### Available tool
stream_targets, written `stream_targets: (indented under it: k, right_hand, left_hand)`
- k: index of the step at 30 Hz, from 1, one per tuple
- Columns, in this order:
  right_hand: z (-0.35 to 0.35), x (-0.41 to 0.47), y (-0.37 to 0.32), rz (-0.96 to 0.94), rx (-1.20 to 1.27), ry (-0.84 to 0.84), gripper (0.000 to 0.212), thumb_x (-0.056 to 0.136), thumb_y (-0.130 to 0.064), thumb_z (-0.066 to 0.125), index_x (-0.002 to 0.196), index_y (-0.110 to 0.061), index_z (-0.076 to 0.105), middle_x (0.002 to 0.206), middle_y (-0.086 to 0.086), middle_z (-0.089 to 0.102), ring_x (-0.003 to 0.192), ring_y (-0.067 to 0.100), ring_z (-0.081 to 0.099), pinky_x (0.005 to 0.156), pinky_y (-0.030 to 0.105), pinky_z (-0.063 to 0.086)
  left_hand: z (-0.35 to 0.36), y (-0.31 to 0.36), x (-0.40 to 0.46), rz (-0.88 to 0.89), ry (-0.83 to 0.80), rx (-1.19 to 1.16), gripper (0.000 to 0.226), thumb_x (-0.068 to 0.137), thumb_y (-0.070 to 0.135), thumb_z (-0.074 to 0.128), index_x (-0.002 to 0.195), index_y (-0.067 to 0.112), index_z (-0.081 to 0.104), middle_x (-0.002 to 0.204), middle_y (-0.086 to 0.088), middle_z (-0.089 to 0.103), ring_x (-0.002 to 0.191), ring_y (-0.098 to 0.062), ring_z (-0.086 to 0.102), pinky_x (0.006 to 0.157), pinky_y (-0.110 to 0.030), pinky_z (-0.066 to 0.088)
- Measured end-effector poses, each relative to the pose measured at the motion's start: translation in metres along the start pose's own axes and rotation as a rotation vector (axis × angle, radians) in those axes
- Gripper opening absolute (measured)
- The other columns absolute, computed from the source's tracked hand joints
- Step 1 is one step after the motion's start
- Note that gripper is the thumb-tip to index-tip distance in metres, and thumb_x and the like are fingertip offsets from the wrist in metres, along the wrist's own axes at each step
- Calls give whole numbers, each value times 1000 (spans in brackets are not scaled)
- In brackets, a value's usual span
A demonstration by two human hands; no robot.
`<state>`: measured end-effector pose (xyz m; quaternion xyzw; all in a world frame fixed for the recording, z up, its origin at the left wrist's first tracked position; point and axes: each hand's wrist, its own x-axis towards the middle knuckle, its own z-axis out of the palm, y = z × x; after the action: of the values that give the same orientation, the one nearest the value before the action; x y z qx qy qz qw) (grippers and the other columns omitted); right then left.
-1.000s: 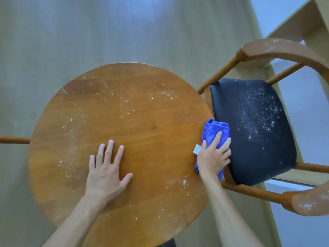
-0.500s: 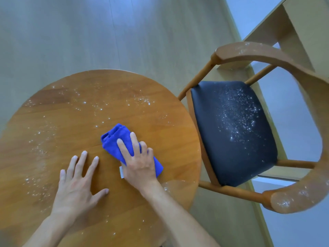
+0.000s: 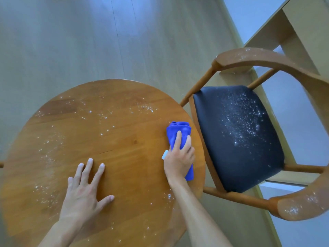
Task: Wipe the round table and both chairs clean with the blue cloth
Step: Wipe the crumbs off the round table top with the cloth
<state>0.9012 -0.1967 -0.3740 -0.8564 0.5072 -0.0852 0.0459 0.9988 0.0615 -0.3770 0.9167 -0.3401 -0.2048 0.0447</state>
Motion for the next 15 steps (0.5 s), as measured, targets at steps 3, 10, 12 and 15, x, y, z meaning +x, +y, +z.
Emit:
stream_targets:
  k: [3,10,12,15]
  right_hand:
    - [-2,-33,-50,-264,90,-72,62,76,-22,53,137,-18,51,138,19,50,92,31,55,72,39,47]
    - [-3,-32,12,-705,76,-76,60,72,-21,61,132,-24,56,138,14,53,90,32,57,67,38,44]
    - [-6,-8,51,-413,-9,-30,58,77,-21,63,134,-21,54,138,17,51,92,33,56,67,39,45]
    - [-4,7,64,105,12,10,66,77,-19,78,135,-17,47,132,22,51,84,39,55,63,45,48]
  left_hand:
    - [0,-1,1,-2,11,9,107,54,60,81,144,18,41,154,-13,25,140,-34,17,96,-65,38]
    - [0,-1,1,5,34,35,106,53,62,80,142,19,44,153,-11,26,140,-32,19,95,-63,41]
    - [0,0,0,4,38,25,105,55,63,78,144,19,41,155,-11,23,141,-32,17,98,-62,39]
    - [2,0,0,29,51,45,106,53,63,79,142,18,43,152,-14,26,138,-36,21,93,-63,43]
